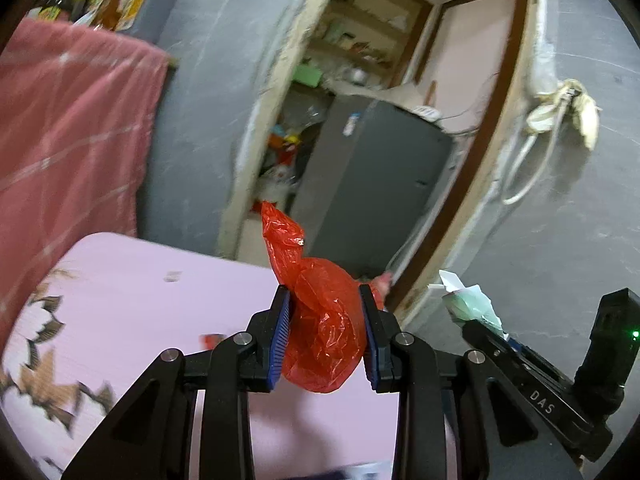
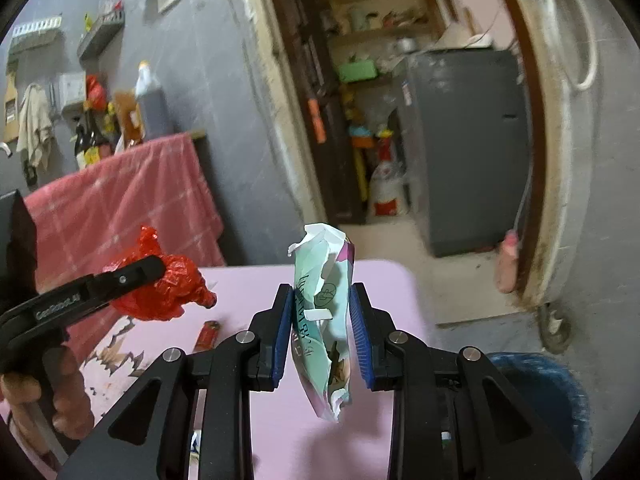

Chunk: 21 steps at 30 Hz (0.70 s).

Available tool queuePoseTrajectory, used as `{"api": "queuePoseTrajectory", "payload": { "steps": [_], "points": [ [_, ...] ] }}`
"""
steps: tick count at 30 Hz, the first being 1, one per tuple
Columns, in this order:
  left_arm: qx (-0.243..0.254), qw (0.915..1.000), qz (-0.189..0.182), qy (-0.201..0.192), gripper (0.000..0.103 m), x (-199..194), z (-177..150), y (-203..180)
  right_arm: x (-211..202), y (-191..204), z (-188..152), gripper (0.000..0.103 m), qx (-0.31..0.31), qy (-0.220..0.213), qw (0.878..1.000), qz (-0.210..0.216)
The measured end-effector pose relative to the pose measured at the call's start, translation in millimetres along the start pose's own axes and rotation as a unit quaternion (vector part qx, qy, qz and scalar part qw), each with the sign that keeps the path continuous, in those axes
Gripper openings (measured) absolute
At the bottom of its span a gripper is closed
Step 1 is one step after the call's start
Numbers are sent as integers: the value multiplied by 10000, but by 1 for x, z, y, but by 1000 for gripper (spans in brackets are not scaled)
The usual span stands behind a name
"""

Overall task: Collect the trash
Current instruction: 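Carry the red bag and snack packet over the blue bin and open both tools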

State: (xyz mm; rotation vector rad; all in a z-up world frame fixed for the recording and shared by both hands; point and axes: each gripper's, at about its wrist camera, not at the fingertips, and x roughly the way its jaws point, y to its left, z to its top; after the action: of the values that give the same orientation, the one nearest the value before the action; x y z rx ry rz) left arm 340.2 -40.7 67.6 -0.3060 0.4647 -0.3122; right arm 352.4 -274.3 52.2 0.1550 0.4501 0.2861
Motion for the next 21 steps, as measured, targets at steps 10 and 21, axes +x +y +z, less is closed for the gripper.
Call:
{"api": "queuePoseTrajectory", "payload": {
  "steps": [10, 21],
  "points": [
    [427, 9980, -454, -112, 28, 18, -44, -101, -73, -55, -10, 26, 35, -544, 9958, -730],
    [853, 9939, -569, 408, 28, 76, -106, -186, -105, -138, -49, 26, 131, -404, 9904, -1313]
  ]
}}
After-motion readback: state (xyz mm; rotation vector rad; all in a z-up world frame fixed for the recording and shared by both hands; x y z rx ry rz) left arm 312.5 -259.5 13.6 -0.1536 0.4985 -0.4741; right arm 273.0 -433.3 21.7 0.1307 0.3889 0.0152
